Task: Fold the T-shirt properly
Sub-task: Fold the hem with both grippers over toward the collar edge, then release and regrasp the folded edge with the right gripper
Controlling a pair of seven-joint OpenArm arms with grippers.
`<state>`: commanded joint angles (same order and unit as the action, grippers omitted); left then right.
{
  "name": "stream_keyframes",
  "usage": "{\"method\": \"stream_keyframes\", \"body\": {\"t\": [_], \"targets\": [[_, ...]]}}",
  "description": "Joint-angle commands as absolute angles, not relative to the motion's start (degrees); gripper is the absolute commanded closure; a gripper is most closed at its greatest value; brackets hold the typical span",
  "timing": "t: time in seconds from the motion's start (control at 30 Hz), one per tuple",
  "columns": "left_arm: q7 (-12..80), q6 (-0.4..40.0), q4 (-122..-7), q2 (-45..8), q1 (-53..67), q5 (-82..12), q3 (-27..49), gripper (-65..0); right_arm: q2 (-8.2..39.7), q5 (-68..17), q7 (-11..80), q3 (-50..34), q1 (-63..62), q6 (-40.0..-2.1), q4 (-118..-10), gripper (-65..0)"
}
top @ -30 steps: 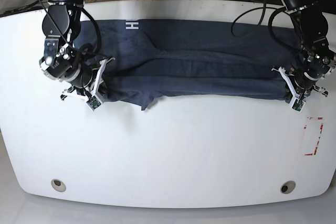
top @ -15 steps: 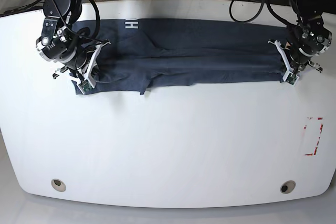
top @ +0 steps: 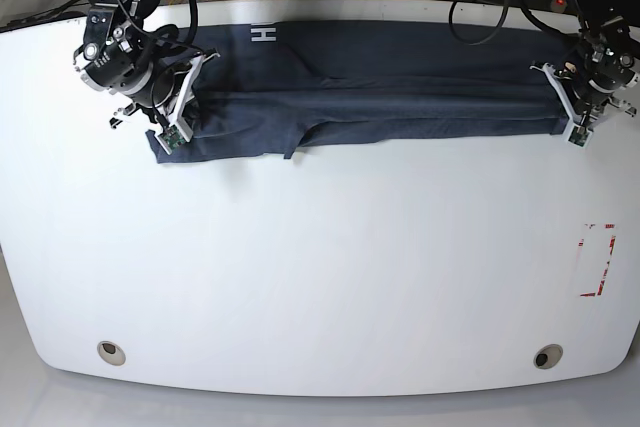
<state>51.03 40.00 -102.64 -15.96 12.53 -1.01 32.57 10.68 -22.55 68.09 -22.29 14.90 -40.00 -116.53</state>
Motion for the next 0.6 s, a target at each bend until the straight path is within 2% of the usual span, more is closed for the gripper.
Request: {"method": "stream_keyframes", "body": {"t": [0.1,0.23,0.3,0.33,0.4,0.53,0.6], "targets": [[51.03,40.0,-103.96,-15.96,12.97,-0.92,32.66,-0.4,10.77,-26.42,68.7,-23.96,16.66,-40.0,-116.44,0.0],[51.03,40.0,-104.04,-16.22,15.34,-0.92,32.31,-0.8,10.68,-26.95,68.7,-24.04,17.71,-40.0,-115.74,0.0],[51.03,40.0,-104.04,-16.22,16.57,-0.92,31.6,-5.4,10.59,-26.95,68.7,-23.87,18.15,-40.0,-114.33,0.0],[51.03,40.0,-104.13,-16.31,17.45,-0.92,30.99,-11.0,10.59,-26.95,68.7,-23.87,18.24,-40.0,-113.36,0.0],[51.03,40.0,-104.31,-16.4,18.68,-0.92,30.29,-20.6,10.59,-26.95,68.7,-23.96,18.51,-40.0,-112.31,-6.8],[51.03,40.0,-104.4,-16.75,20.97,-0.92,30.11,-39.7,10.59,-26.95,68.7,-24.4,19.3,-40.0,-112.22,-27.1],[51.12,40.0,-104.4,-17.98,21.41,-1.1,29.23,-44.0,10.68,-27.56,68.7,-26.07,19.82,-40.0,-113.63,-34.4]]}}
